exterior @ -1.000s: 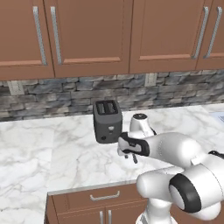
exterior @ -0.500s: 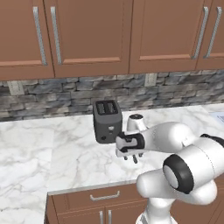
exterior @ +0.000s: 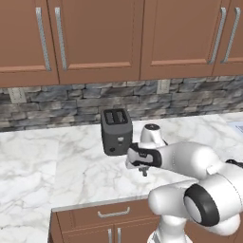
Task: Take the fork and place it on the left side of the plate. Then take the spoon and place it on the right side of the plate. Make sure they're directly next to the plate.
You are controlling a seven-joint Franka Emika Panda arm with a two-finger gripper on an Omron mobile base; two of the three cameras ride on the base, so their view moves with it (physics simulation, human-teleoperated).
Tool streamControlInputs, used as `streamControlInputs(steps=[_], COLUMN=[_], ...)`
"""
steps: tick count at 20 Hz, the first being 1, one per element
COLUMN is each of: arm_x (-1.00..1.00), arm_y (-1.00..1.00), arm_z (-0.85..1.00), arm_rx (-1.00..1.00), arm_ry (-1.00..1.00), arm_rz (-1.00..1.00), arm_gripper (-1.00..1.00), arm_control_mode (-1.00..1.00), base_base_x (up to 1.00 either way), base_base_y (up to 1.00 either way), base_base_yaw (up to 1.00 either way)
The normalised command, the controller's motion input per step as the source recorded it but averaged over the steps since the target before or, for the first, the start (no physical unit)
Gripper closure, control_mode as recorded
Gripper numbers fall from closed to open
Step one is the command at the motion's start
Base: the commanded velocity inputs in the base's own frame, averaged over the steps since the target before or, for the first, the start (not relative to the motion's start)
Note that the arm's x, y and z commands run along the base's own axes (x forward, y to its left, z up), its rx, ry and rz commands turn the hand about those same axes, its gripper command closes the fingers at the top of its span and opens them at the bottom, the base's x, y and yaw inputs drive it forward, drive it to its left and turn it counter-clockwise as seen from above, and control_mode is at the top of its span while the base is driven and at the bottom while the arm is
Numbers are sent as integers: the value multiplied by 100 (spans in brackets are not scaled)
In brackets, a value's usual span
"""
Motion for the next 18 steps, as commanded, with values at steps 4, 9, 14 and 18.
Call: streamControlInputs(steps=[4, 9, 14, 18], arm_x=[-70, -77, -87, -95], arm_y=[-25, -29, -28, -22], arm_z=[-3, 44, 55, 81], arm_rx=[14, 9, 2, 0], arm_ry=[-33, -18, -3, 0], arm_rz=[0, -2, -5, -7], arm_gripper=[100, 100, 100, 100], arm_control_mode=[-100, -100, -100, -100], base_base_x=[0, 0, 0, 0], base_base_y=[0, 0, 0, 0], base_base_yaw=[0, 0, 0, 0])
